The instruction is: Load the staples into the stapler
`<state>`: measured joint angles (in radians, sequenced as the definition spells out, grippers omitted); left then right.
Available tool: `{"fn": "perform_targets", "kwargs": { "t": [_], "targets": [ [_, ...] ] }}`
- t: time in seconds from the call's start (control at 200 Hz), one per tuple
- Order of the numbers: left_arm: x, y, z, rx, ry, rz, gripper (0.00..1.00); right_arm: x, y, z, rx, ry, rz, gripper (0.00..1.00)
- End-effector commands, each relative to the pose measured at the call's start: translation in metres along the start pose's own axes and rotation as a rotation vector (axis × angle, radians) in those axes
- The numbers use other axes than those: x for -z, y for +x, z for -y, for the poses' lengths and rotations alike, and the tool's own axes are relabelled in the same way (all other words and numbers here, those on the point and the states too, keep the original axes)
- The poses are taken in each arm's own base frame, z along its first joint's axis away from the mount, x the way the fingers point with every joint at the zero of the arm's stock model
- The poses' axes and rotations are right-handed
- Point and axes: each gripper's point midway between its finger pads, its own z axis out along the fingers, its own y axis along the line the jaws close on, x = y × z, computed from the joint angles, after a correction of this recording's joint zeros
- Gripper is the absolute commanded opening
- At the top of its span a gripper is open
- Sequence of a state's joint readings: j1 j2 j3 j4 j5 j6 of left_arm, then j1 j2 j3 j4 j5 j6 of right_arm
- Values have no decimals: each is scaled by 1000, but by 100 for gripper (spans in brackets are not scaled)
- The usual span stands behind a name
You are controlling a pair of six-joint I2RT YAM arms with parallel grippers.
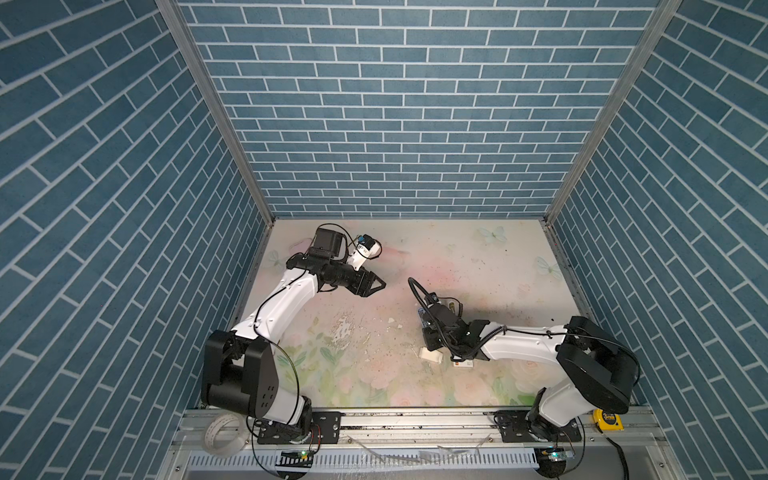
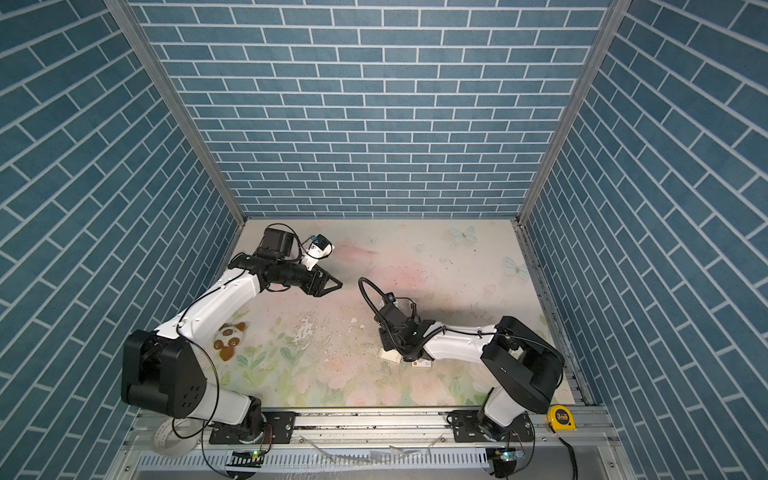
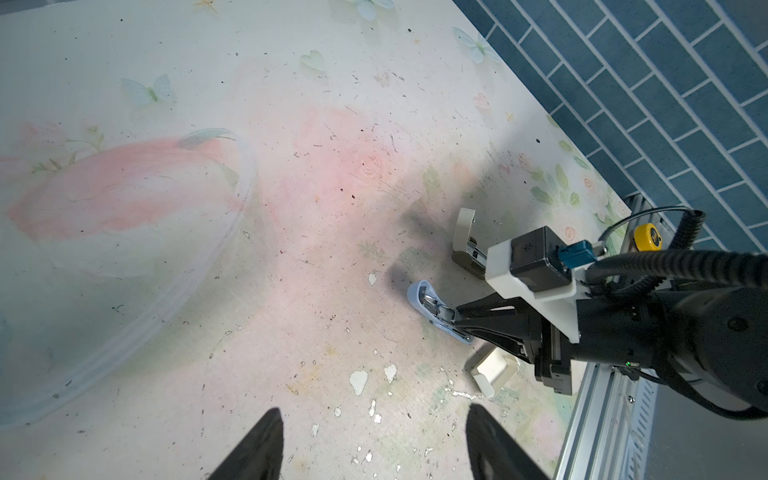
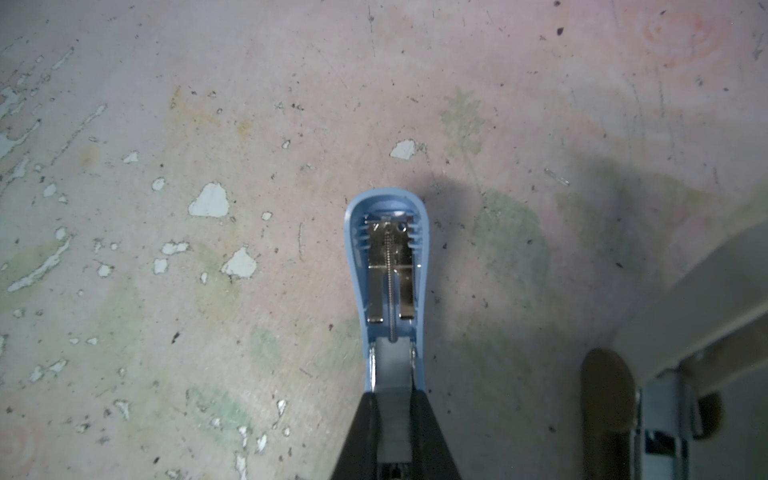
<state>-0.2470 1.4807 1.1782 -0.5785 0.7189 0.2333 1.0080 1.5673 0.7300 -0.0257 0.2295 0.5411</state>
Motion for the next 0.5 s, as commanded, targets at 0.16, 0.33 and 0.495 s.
{"fn": "perform_targets", "kwargs": {
  "t": [0.16,0.33,0.495],
  "targets": [
    [6,-2,0,-16,-9,14,71,1,14,9,36,39,-41,15],
    [5,-3,0,-16,-9,13,71,3,13,9,33,34,-35,17],
    [5,-2,0,-16,-9,13,71,5,12,8,33,29,-33,20]
  ]
}}
